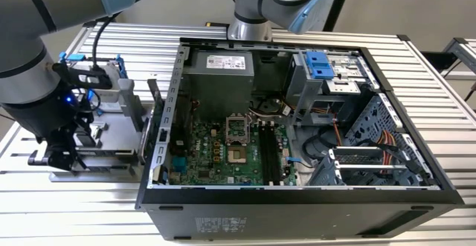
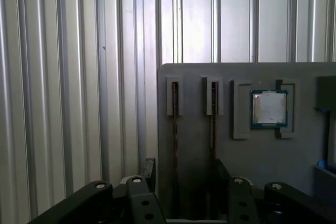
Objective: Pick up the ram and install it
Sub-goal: 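Pick up the ram and move it above insertion slot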
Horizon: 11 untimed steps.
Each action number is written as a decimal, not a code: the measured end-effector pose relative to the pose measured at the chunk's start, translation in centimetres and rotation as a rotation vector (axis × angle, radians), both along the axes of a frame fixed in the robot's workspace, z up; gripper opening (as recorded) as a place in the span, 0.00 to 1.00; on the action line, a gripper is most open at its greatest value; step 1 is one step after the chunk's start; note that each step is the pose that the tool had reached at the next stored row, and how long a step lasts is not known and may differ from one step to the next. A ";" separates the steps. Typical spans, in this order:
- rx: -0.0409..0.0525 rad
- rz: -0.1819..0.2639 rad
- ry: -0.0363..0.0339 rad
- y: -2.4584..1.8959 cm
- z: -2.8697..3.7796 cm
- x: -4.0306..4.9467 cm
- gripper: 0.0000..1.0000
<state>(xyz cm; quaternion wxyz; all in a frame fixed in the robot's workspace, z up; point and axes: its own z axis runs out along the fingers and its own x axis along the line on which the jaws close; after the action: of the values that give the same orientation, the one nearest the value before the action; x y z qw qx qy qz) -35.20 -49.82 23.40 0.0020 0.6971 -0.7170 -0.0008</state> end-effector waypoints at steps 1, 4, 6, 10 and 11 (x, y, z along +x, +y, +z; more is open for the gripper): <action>0.0001 0.000 0.0000 -0.02 -0.01 0.00 1.00; 0.0000 0.000 0.0000 -0.10 -0.02 0.00 1.00; 0.0000 0.000 0.0000 -0.14 -0.04 0.00 1.00; -0.0001 0.000 0.0001 -0.26 -0.16 0.00 1.00; -0.0001 0.000 0.0001 -0.26 -0.17 -0.01 1.00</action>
<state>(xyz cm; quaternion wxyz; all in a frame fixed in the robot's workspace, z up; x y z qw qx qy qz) -35.20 -50.08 23.22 0.0021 0.6971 -0.7170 -0.0008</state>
